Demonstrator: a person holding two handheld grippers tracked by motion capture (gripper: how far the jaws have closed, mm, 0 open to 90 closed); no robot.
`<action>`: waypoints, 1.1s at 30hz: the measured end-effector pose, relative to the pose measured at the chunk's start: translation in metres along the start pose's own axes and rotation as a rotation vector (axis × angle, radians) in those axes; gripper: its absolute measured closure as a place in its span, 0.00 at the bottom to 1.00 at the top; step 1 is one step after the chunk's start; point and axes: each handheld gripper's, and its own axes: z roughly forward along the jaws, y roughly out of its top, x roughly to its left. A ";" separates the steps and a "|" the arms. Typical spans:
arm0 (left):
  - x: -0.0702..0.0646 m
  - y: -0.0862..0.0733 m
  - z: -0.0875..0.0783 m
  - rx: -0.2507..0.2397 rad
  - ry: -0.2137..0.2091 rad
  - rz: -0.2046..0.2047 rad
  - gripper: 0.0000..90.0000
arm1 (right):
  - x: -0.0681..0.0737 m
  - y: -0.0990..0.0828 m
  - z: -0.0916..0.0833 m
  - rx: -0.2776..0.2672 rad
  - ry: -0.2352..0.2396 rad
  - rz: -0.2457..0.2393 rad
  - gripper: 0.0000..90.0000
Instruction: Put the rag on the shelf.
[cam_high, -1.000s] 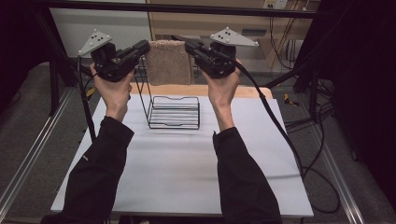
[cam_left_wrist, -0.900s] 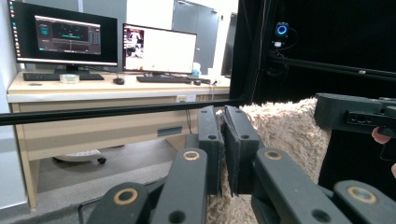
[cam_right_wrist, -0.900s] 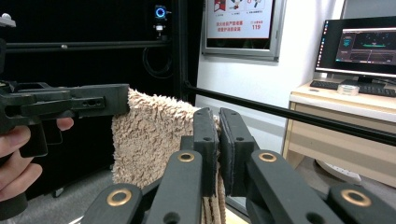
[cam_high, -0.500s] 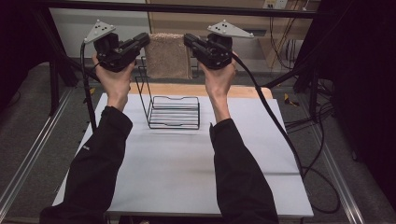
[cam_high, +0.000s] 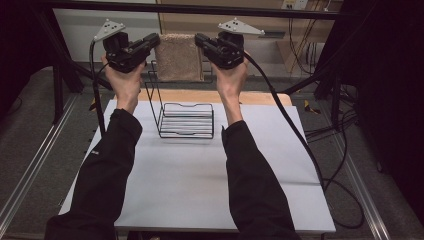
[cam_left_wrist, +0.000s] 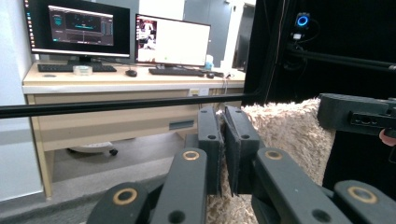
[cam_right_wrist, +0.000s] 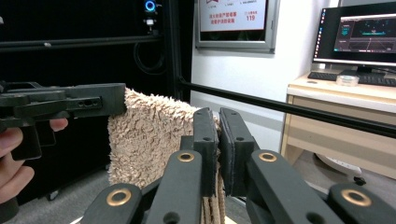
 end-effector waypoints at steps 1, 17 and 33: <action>0.001 -0.001 0.000 0.002 0.002 -0.002 0.94 | 0.000 -0.001 0.001 0.006 -0.001 -0.003 0.95; 0.005 -0.025 0.008 0.050 -0.016 0.000 0.94 | -0.005 -0.023 0.003 0.057 -0.010 0.004 0.95; 0.002 -0.044 0.002 0.083 -0.024 0.019 0.94 | -0.003 -0.045 0.000 0.105 -0.002 0.001 0.95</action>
